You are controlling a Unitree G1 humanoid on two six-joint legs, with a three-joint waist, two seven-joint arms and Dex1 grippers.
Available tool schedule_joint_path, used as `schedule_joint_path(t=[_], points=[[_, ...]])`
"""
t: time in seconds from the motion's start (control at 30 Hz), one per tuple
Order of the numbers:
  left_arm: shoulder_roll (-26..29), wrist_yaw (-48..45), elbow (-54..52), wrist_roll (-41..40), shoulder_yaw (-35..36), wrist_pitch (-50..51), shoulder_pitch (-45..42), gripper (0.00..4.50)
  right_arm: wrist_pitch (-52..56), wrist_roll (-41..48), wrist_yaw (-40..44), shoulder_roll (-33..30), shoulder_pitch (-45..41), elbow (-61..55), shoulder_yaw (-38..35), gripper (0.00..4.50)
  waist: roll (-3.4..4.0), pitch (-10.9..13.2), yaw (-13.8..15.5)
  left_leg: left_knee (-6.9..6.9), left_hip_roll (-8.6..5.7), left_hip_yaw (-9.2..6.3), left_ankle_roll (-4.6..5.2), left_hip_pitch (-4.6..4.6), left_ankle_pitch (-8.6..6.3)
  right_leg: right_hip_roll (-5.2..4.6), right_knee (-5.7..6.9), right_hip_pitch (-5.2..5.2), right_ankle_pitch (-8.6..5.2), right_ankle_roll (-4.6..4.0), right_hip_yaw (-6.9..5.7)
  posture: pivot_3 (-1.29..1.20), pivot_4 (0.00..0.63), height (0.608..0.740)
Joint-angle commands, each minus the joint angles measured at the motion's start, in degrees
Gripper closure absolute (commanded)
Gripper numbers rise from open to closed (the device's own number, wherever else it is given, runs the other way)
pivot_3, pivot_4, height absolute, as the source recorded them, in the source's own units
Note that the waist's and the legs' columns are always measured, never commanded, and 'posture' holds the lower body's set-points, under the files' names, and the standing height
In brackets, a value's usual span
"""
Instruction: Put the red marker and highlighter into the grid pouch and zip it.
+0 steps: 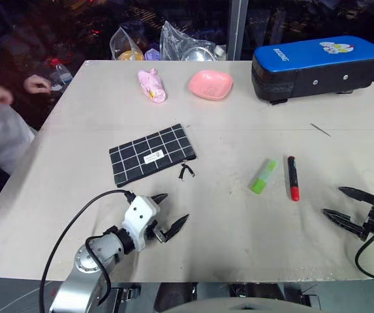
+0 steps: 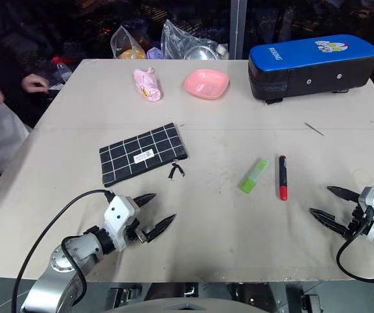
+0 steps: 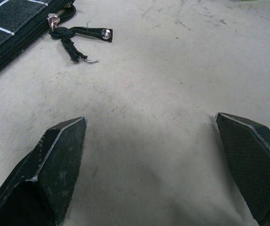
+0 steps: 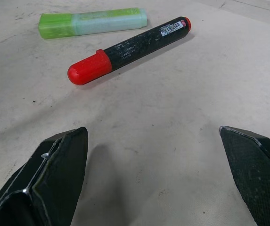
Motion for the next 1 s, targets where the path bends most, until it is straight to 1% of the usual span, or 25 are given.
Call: schedule_joint_path(t=[0.03, 0.27, 0.67, 0.87, 1.0], points=[[-0.65, 0.21, 0.41, -0.17, -0.22, -0.84, -0.14, 0.02, -0.69, 0.87, 0.84, -1.67, -0.3, -0.25, -1.25, 0.0, 0.0, 0.0, 0.0, 0.0, 0.0, 0.0, 0.0, 0.0, 0.0, 0.0, 0.0, 0.0, 0.0, 0.0, 0.0, 0.0, 0.15, 0.738], [-0.86, -0.66, 1.56, -0.59, 0.43, -2.73, 0.61, 0.02, -0.34, 1.36, 1.29, -2.62, 1.0, -0.75, -1.76, 0.0, 0.01, 0.0, 0.04, 0.0, 0.0, 0.0, 0.0, 0.0, 0.0, -0.01, 0.0, 0.0, 0.0, 0.0, 0.0, 0.0, 0.15, 0.738], [1.25, -3.63, 2.09, -2.52, 2.51, -4.18, 1.0, 0.02, 0.05, 2.74, -0.01, -0.59, 5.13, -6.13, -1.72, 0.0, 0.01, 0.0, 0.01, 0.0, 0.01, 0.0, 0.0, 0.0, 0.0, -0.01, -0.01, 0.0, 0.0, 0.0, 0.0, 0.0, 0.15, 0.738], [4.25, -9.1, 3.2, -6.3, 7.14, -7.35, 2.0, 0.02, 4.57, 7.44, -2.2, 1.57, 7.9, -19.8, -1.04, 0.0, 0.01, 0.01, -0.05, -0.01, 0.05, -0.01, 0.0, 0.0, 0.0, -0.01, 0.0, -0.02, -0.01, 0.0, -0.03, 0.0, 0.15, 0.738], [6.09, -11.23, 6.65, -8.64, 13.32, -9.27, 2.59, 0.02, 9.4, 11.12, -4.77, 2.8, 10.04, -31.26, 0.35, 0.0, -0.03, 0.02, 0.02, 0.0, 0.07, -0.04, -0.01, -0.02, 0.0, -0.04, 0.0, -0.02, -0.01, 0.0, -0.07, 0.0, 0.15, 0.738]])
